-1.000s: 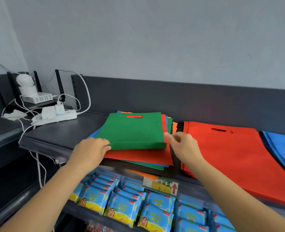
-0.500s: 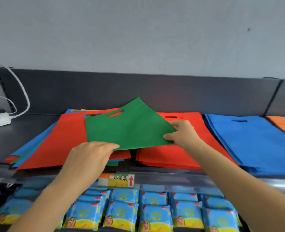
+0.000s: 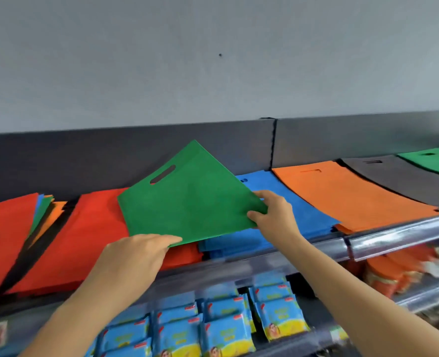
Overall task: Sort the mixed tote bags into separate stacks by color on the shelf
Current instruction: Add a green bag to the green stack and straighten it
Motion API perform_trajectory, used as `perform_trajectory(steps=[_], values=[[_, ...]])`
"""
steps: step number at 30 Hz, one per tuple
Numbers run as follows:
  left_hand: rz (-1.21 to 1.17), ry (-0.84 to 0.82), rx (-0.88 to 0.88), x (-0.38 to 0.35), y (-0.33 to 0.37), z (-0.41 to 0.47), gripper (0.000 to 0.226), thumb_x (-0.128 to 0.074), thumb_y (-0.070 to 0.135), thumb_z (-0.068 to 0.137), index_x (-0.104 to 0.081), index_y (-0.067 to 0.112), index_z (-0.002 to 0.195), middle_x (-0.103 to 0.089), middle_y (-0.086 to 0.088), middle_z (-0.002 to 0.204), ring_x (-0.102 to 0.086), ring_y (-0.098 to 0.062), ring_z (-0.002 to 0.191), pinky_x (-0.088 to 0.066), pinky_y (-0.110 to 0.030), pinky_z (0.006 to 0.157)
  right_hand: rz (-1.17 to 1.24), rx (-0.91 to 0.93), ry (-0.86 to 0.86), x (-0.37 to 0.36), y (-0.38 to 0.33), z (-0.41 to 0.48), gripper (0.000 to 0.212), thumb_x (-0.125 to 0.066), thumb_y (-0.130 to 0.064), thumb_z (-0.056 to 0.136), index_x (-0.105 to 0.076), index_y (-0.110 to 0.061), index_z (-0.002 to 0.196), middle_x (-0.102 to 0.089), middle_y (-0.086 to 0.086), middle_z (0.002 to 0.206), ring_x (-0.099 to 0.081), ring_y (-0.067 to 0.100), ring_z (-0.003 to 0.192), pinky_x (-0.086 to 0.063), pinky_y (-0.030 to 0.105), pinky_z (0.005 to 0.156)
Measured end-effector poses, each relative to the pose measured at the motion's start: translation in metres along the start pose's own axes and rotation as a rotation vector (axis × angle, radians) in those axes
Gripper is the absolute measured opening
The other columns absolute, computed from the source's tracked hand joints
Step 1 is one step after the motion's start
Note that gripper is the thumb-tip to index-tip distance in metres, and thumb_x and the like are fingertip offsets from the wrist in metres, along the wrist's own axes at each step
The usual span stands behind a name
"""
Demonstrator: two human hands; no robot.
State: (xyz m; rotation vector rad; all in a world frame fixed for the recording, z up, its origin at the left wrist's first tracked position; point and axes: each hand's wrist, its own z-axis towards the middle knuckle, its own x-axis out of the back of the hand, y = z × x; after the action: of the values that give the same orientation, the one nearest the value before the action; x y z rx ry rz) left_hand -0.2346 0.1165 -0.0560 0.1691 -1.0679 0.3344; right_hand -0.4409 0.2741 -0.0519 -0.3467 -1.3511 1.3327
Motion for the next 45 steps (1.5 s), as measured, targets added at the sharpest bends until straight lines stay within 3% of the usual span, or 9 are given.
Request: perform_trajectory(steps=[3,9,15,21,25,31,37,42,45], values=[[-0.025,-0.057,0.002,-0.008,0.063,0.028,0.038,-0.057,0.015,0.078,-0.068,0.042,0.102,-0.072,0.018,0.089,-0.07,-0.015,0.073,-0.054,-0.033,0.047,-0.021,0.0,0.015,0.057,0.038,0.014,0.034,-0.06,0.002,0.086,-0.059,-0.015,0.116,-0.062,0.0,0.092,-0.063,0.016,0.068,-0.059,0.038,0.07],[-0.139,-0.083,-0.029,-0.027,0.181,0.078,0.042,-0.041,0.019,0.093,-0.055,0.046,0.123,-0.064,0.019,0.117,-0.063,-0.014,0.104,-0.053,-0.037,0.074,-0.057,0.021,0.07,0.156,0.108,0.045,0.035,-0.06,0.002,0.084,-0.062,-0.014,0.115,-0.063,0.0,0.094,-0.061,0.019,0.083,-0.053,0.03,0.076],[-0.206,-0.196,-0.003,-0.043,0.256,0.118,0.054,-0.033,0.011,0.095,-0.04,0.048,0.134,-0.044,0.025,0.138,-0.05,-0.004,0.117,-0.046,-0.026,0.087,-0.067,-0.023,0.113,0.222,0.16,0.064,0.035,-0.058,0.0,0.085,-0.061,-0.013,0.117,-0.064,0.002,0.098,-0.061,0.019,0.085,-0.053,0.031,0.073],[-0.258,-0.2,-0.058,-0.064,0.294,0.149,0.055,-0.032,0.008,0.096,-0.039,0.045,0.136,-0.043,0.021,0.14,-0.047,-0.003,0.122,-0.044,-0.021,0.091,-0.08,-0.075,0.192,0.263,0.193,0.078,0.034,-0.059,-0.001,0.085,-0.06,-0.013,0.117,-0.065,0.001,0.099,-0.057,0.016,0.076,-0.051,0.03,0.071],[-0.305,-0.16,-0.131,-0.075,0.312,0.174,0.055,-0.034,0.004,0.095,-0.042,0.039,0.137,-0.046,0.019,0.139,-0.045,-0.004,0.125,-0.04,-0.02,0.098,-0.068,-0.107,0.271,0.282,0.209,0.086,0.035,-0.058,0.0,0.086,-0.061,-0.015,0.117,-0.064,-0.002,0.099,-0.058,0.011,0.083,-0.047,0.021,0.075],[-0.423,-0.099,-0.254,-0.091,0.342,0.217,0.048,-0.041,0.001,0.093,-0.055,0.029,0.13,-0.056,0.012,0.13,-0.051,-0.005,0.119,-0.032,-0.009,0.093,-0.113,-0.177,0.406,0.318,0.232,0.094,0.034,-0.058,0.002,0.086,-0.062,-0.014,0.115,-0.063,-0.002,0.095,-0.057,0.012,0.085,-0.049,0.023,0.081],[-0.457,-0.089,-0.384,-0.11,0.394,0.253,0.05,-0.046,-0.005,0.086,-0.063,0.026,0.122,-0.064,0.01,0.12,-0.06,-0.009,0.11,-0.043,-0.02,0.091,-0.117,-0.233,0.507,0.359,0.267,0.101,0.036,-0.055,0.002,0.087,-0.059,-0.013,0.119,-0.064,0.002,0.106,-0.057,0.016,0.093,-0.05,0.027,0.08],[-0.478,-0.069,-0.446,-0.127,0.449,0.283,0.052,-0.041,-0.002,0.088,-0.059,0.028,0.126,-0.061,0.012,0.124,-0.057,-0.008,0.113,-0.043,-0.021,0.093,-0.093,-0.261,0.571,0.406,0.301,0.111,0.039,-0.055,0.003,0.089,-0.056,-0.011,0.125,-0.061,0.0,0.106,-0.057,0.011,0.084,-0.046,0.018,0.073],[-0.468,-0.081,-0.477,-0.139,0.49,0.301,0.053,-0.037,-0.001,0.086,-0.061,0.025,0.125,-0.063,0.008,0.121,-0.06,-0.012,0.11,-0.046,-0.025,0.091,-0.106,-0.264,0.59,0.442,0.326,0.122,0.041,-0.056,0.002,0.089,-0.053,-0.009,0.128,-0.061,0.004,0.116,-0.054,0.011,0.092,-0.044,0.02,0.081]])
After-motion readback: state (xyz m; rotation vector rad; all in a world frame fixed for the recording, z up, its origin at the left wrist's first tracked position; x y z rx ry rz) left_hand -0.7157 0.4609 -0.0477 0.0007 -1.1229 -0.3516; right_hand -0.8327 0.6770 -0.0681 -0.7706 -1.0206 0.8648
